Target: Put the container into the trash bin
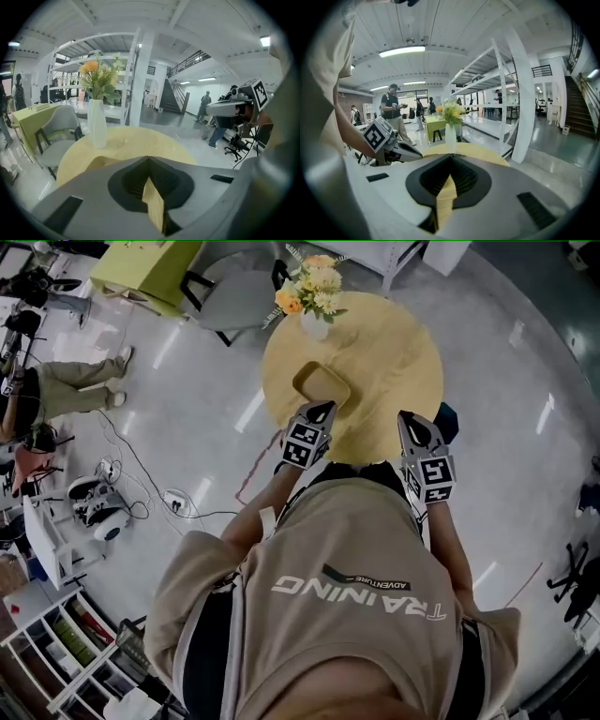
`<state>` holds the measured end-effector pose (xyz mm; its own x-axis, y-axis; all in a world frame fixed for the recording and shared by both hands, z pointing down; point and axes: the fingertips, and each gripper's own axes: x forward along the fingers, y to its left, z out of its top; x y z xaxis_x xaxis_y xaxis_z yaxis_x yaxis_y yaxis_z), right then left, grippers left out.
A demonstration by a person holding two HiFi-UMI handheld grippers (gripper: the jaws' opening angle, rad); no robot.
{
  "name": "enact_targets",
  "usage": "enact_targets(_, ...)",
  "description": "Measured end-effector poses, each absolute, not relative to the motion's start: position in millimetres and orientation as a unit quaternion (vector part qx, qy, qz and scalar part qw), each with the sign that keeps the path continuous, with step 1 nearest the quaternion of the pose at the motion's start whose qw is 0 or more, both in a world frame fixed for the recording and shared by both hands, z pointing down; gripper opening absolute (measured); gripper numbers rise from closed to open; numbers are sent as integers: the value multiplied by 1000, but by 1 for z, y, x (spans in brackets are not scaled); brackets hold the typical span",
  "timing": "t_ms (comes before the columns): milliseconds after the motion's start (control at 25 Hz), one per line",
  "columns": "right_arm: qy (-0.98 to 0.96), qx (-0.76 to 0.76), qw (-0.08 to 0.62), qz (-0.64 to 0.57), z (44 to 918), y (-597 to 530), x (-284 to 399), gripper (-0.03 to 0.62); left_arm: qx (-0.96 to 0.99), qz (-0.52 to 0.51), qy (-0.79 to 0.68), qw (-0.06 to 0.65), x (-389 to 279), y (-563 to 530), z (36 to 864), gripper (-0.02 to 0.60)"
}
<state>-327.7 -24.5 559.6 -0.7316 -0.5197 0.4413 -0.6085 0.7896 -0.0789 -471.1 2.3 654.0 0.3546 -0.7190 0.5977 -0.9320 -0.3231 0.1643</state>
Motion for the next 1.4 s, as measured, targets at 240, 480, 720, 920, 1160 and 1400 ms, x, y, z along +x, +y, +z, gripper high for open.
enact_targets(240,-918,312,212,120,570,-46,-312,5,776,251,-511,271,-462,-7,685,3)
enact_targets(480,-916,319,207,131,573,-60,-303,5,757,302,-498,295,-457,-9,723,16)
enact_targets(720,-910,328,214,138,581,-64,-285,5,739,360,-478,310,-456,-11,764,87)
enact_targets(920,-900,347,216,152,587,-66,-264,5,734,395,-450,320,-451,-11,781,71)
enact_targets(1160,-895,356,216,158,590,-63,-255,5,731,414,-440,317,-449,-13,790,51)
enact_targets(1400,-897,354,217,155,587,-50,-262,5,736,418,-431,311,-449,-10,788,39)
